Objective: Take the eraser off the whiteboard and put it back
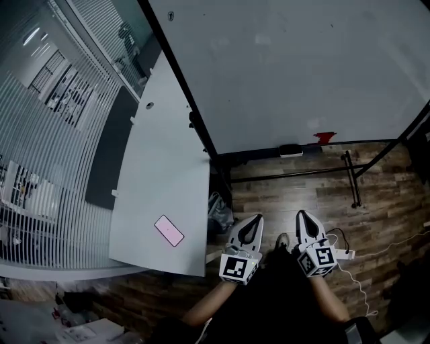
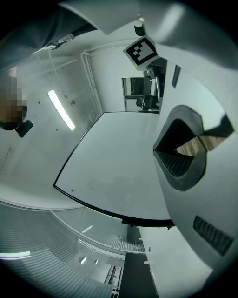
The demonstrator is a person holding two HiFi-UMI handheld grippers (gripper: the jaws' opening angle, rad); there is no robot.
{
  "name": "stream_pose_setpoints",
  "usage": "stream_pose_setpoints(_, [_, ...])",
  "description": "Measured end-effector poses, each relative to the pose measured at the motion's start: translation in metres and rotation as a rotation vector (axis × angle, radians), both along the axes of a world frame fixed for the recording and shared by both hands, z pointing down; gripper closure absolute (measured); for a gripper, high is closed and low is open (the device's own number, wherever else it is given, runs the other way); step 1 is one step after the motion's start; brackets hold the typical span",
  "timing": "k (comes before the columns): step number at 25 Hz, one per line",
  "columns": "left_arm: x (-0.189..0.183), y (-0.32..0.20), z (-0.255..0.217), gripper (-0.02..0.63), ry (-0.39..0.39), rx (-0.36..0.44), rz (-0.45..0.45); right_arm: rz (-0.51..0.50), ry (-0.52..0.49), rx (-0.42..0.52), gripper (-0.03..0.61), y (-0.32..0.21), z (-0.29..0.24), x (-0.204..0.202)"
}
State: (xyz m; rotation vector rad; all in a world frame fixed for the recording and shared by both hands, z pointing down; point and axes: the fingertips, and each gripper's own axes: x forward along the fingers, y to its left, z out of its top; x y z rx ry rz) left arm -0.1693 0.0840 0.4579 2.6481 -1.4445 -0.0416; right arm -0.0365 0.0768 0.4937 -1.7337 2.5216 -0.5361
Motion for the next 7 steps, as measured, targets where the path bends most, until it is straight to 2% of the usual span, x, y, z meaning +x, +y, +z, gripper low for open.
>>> stream_pose_setpoints(7, [-0.0064,0.0053,0.0021,0.607,0.007,-0.001,0.002,0.003,0.004,0.008,0.563,0.0047,-0.0028,-0.0063])
